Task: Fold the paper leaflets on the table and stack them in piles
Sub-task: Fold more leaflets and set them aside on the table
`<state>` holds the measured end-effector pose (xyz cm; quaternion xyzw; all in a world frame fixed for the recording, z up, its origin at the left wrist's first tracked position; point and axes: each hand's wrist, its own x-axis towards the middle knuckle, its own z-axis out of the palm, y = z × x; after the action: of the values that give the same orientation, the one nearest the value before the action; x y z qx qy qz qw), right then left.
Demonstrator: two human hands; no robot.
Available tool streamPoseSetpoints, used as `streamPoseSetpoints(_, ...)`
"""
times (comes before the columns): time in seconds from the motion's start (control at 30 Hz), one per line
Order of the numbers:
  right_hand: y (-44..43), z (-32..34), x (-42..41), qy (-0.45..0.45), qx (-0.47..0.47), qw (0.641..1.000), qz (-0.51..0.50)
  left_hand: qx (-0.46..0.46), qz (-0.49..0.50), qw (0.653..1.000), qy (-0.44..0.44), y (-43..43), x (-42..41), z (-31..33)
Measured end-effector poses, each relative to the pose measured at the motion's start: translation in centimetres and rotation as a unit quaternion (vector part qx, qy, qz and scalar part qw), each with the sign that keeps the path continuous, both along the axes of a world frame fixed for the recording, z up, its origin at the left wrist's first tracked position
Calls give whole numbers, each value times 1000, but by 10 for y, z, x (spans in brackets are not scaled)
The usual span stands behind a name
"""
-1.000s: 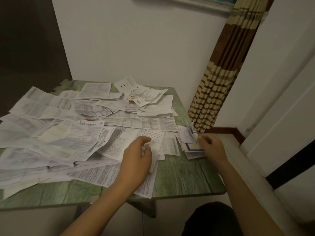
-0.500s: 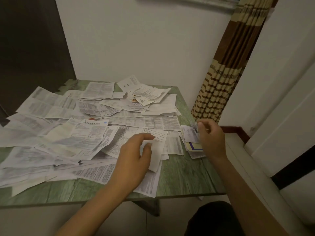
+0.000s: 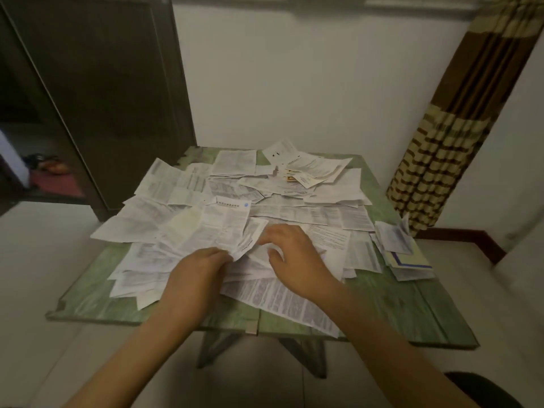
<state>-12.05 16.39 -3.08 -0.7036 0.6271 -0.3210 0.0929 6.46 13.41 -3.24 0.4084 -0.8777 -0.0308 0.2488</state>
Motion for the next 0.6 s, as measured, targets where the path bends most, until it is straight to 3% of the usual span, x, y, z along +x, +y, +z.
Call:
streamPoseSetpoints(0.13,3,9,6,66,10,998,6,16,-1,999,35,1,3,-2)
streamPoseSetpoints(0.27,4,9,11,143,51,988,42,40,24,998,-45,0,4,-10)
streamPoseSetpoints(0.37,2,5,19,155,74,983,60,110,51,988,-99,6,6,-10)
streamPoseSetpoints(0.47,1,2,23,138,71,986,61,114,74,984,-119,7,7,-13)
streamPoseSetpoints(0.6,5,7,27,91,-26,994,60,-13,29,999,-37,9,13,-11)
